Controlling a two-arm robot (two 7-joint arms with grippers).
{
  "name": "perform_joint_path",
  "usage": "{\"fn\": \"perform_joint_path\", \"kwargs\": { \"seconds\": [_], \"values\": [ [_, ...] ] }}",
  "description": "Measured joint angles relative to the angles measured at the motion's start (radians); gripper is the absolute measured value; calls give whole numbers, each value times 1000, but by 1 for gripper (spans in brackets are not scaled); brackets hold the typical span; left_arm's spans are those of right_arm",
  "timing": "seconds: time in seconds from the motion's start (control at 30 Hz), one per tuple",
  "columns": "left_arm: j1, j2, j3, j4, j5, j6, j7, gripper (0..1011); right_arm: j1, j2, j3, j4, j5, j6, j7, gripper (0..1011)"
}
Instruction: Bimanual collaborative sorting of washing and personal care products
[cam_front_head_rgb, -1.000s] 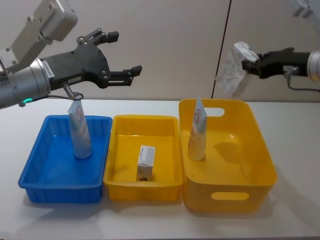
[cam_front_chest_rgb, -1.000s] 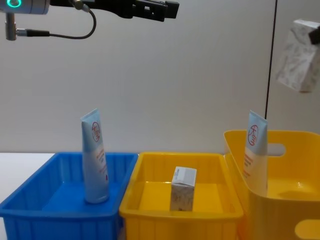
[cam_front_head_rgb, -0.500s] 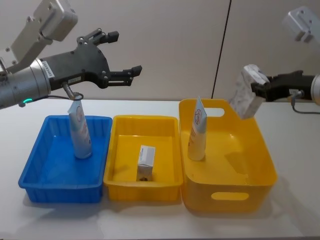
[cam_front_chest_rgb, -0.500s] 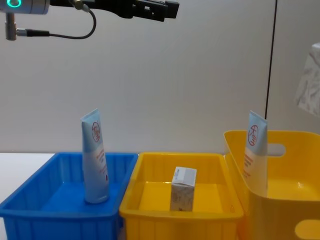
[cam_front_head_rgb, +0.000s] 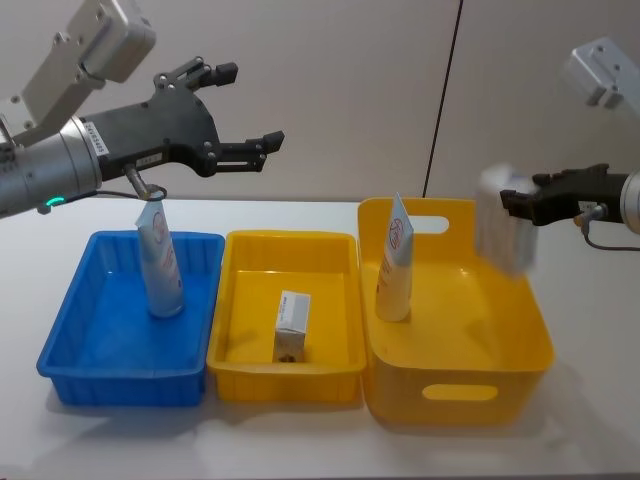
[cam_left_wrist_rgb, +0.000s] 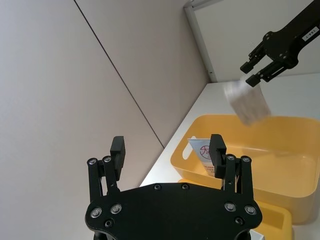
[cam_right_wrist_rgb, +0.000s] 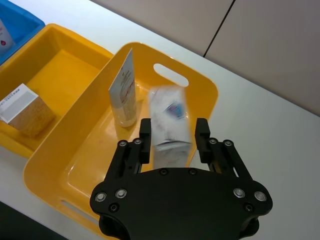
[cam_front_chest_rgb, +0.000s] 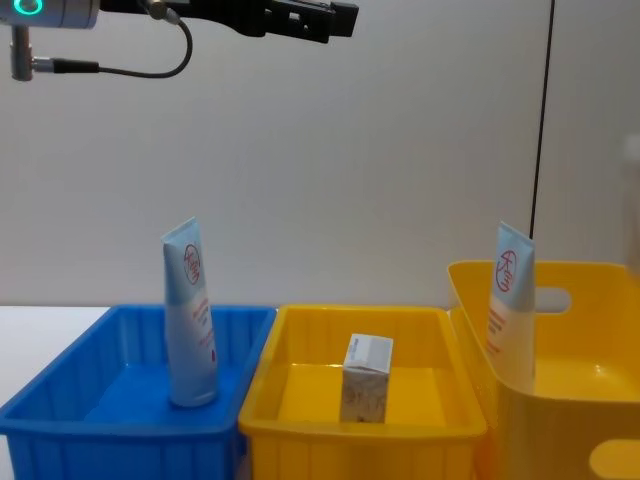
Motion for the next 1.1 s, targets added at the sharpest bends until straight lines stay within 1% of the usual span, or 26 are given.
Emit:
{"fn": "perform_joint_path", "kwargs": {
  "seconds": [0.2, 0.23, 0.33, 0.47, 0.5, 0.53, 0.57, 0.63, 0.87, 1.1],
  "values": [
    [0, 0, 0, 0, 0, 0, 0, 1001, -9, -1, 1, -9, -2, 8, -5, 670],
    [0, 0, 0, 0, 0, 0, 0, 1001, -10, -1, 1, -10, -3, 9, -6, 670],
    [0, 0, 0, 0, 0, 0, 0, 1001, -13, -1, 1, -13, -3, 11, -7, 795],
    [0, 0, 0, 0, 0, 0, 0, 1001, -16, -1, 2, -16, -3, 14, -9, 904],
    [0, 0, 0, 0, 0, 0, 0, 1001, -17, -1, 2, -17, -4, 14, -10, 950],
    [0, 0, 0, 0, 0, 0, 0, 1001, -17, -1, 2, -17, -4, 14, -10, 950],
    [0, 0, 0, 0, 0, 0, 0, 1001, -17, -1, 2, -18, -4, 15, -10, 979],
    [0, 0, 0, 0, 0, 0, 0, 1001, -18, -2, 2, -18, -4, 16, -11, 1002],
    [0, 0, 0, 0, 0, 0, 0, 1001, -22, -9, 8, -24, -4, 13, -11, 1002],
    [0, 0, 0, 0, 0, 0, 0, 1001, -38, -38, 28, -45, 10, -17, -13, 1002]
  ]
}}
